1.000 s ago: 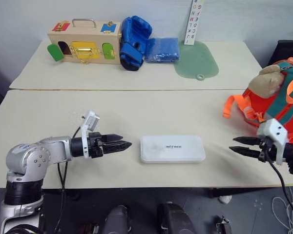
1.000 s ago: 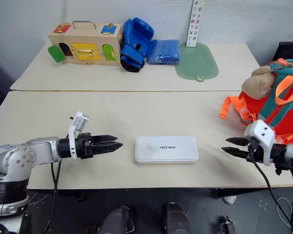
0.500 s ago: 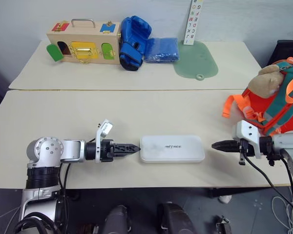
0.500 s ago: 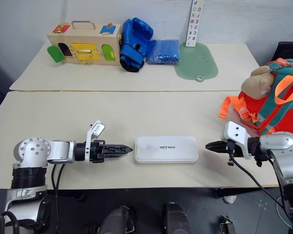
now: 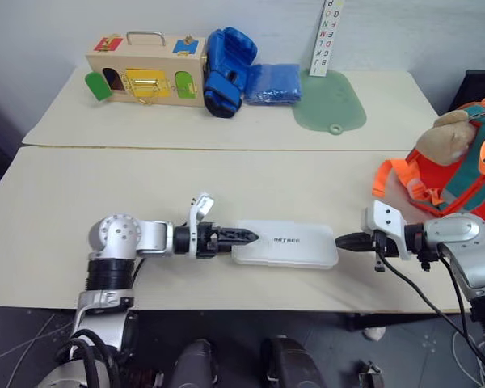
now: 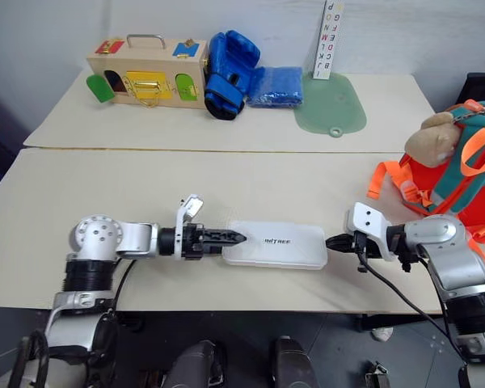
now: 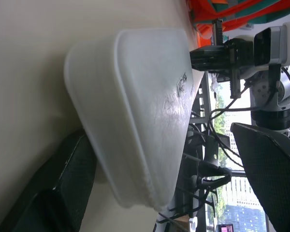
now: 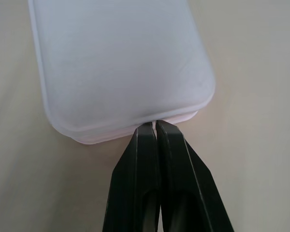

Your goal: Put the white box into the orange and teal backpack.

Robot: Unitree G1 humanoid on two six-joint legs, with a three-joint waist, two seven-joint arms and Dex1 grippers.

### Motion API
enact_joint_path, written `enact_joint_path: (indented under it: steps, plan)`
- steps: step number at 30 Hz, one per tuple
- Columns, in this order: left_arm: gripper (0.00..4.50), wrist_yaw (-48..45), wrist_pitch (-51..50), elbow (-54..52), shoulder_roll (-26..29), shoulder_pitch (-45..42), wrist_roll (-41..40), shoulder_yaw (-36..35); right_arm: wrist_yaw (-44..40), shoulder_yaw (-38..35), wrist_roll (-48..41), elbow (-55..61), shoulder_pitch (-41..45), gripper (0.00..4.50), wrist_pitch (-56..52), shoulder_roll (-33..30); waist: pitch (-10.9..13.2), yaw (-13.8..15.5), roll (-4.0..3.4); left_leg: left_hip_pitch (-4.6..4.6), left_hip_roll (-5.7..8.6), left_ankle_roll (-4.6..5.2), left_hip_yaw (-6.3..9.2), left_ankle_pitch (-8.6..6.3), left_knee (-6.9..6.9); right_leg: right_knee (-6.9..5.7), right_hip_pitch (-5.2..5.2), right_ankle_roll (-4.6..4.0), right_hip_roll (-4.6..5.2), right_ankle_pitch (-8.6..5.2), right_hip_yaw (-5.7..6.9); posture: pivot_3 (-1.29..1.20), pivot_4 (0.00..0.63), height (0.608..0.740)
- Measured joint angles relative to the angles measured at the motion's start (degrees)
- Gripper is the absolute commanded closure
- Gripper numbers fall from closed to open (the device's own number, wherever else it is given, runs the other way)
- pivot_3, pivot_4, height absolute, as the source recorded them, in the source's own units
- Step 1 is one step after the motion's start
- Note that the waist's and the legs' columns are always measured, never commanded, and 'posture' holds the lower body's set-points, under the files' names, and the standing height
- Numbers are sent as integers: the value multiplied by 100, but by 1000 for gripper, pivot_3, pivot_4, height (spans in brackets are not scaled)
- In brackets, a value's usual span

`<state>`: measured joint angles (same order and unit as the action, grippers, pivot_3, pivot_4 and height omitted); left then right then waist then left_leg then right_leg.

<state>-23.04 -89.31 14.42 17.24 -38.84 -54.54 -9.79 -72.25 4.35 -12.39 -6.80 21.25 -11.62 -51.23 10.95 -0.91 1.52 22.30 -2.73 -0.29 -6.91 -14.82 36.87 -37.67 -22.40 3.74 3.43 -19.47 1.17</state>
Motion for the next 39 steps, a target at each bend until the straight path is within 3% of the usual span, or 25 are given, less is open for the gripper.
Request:
enact_joint_path:
  steps: [8,11,19,25,30,33,36,39]
  plan:
    - [0,-293,342,634,-363,-466,516,221,43,0,8,22,2,4409,-93,54,0,67,0,1,0,0,0,-1,8,-4,1,0,0,0,0,0,150,740]
    - [519,-407,436,831,-385,-579,644,243,53,0,8,49,-1,4500,-92,74,0,65,0,2,0,-1,0,-1,8,-4,0,0,0,0,1,0,150,740]
    - [3025,-688,308,823,-376,-577,668,114,300,-71,-60,246,-288,4500,-122,96,0,63,0,10,-3,-2,1,-2,8,-5,-9,0,-1,0,3,0,150,740]
    - [3225,-727,167,320,-282,-348,583,-269,1015,-663,-266,753,-892,4500,-418,345,0,50,0,10,-7,-5,2,-3,3,-8,-11,-1,-3,0,1,0,150,740]
    - [3225,-657,-71,-233,-213,-216,322,-923,1607,-1844,-1014,1617,-1666,3379,-1466,429,1,73,1,17,-7,-4,10,-4,7,-7,-10,-1,-1,0,3,0,150,740]
    - [3225,-483,-279,-919,-180,-139,7,-1608,2087,-3592,-1908,2150,-2458,2593,-2603,501,1,96,2,24,-3,4,18,-7,5,1,-6,0,4,0,9,0,150,740]
    - [3225,-320,-316,-1440,-158,-43,-426,-2104,2426,-4865,-2273,1976,-2731,1568,-3197,484,1,83,2,21,-3,11,15,-15,6,5,-4,0,3,0,7,0,150,740]
    - [3225,-53,-326,-1828,-175,-11,-868,-2402,2598,-5456,-2370,1410,-2647,565,-3375,287,2,42,3,15,-2,17,4,-19,4,6,-4,0,0,0,-1,0,150,740]
